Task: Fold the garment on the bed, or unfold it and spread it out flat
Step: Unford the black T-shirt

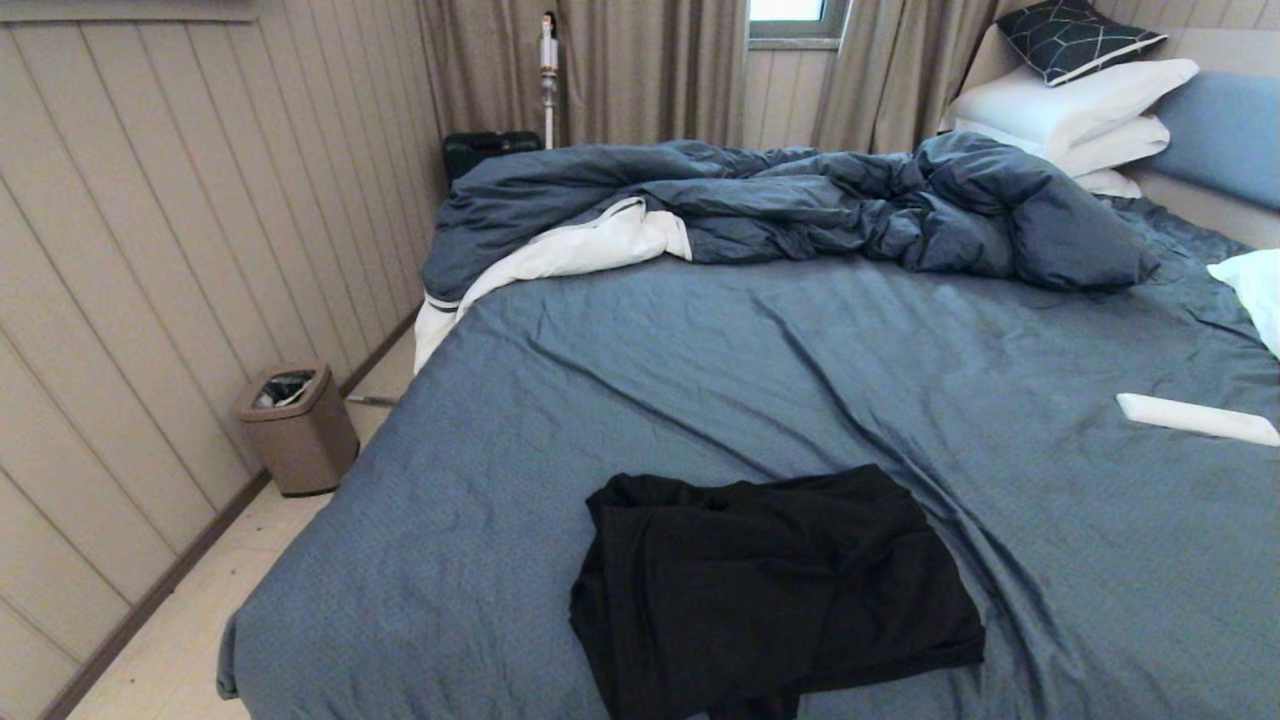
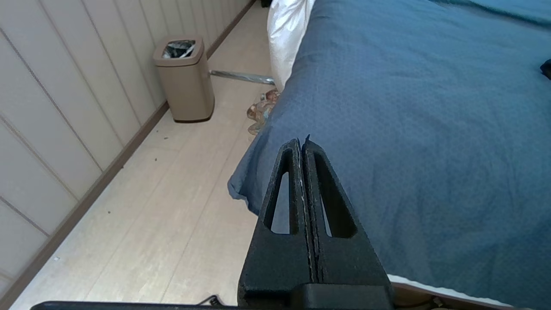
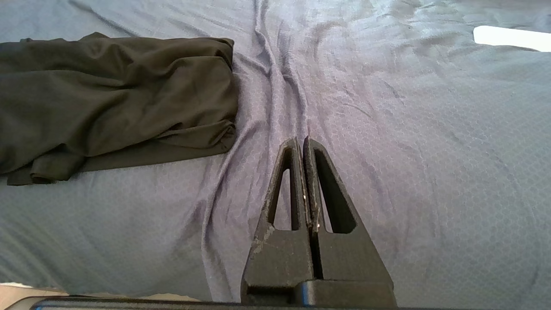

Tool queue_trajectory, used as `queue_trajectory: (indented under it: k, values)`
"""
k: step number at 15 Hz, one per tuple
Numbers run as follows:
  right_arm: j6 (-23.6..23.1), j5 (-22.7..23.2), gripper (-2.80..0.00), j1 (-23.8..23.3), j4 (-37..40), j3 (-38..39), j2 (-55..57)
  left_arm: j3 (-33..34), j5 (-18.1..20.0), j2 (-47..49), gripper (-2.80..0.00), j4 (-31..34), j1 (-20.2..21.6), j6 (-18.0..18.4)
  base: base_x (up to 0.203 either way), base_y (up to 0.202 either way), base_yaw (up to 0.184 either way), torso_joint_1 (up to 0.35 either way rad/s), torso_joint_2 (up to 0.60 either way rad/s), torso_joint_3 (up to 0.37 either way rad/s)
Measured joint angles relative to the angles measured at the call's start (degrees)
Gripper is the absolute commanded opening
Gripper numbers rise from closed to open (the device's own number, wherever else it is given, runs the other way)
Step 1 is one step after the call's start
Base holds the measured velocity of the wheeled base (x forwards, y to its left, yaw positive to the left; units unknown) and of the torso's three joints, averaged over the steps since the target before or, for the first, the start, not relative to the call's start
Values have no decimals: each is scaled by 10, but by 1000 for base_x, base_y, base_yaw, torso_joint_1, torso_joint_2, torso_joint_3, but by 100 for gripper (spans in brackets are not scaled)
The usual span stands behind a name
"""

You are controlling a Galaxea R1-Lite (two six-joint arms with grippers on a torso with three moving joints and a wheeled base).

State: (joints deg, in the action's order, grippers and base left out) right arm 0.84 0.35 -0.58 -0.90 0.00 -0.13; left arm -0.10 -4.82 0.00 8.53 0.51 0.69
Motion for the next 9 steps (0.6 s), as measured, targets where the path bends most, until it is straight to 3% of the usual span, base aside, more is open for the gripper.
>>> queue_trajectory:
  k: [9]
  values:
    - [0, 1, -280, 0, 0, 0, 0, 1, 0, 0, -280, 4, 0, 2, 0, 0, 0, 0, 0, 0]
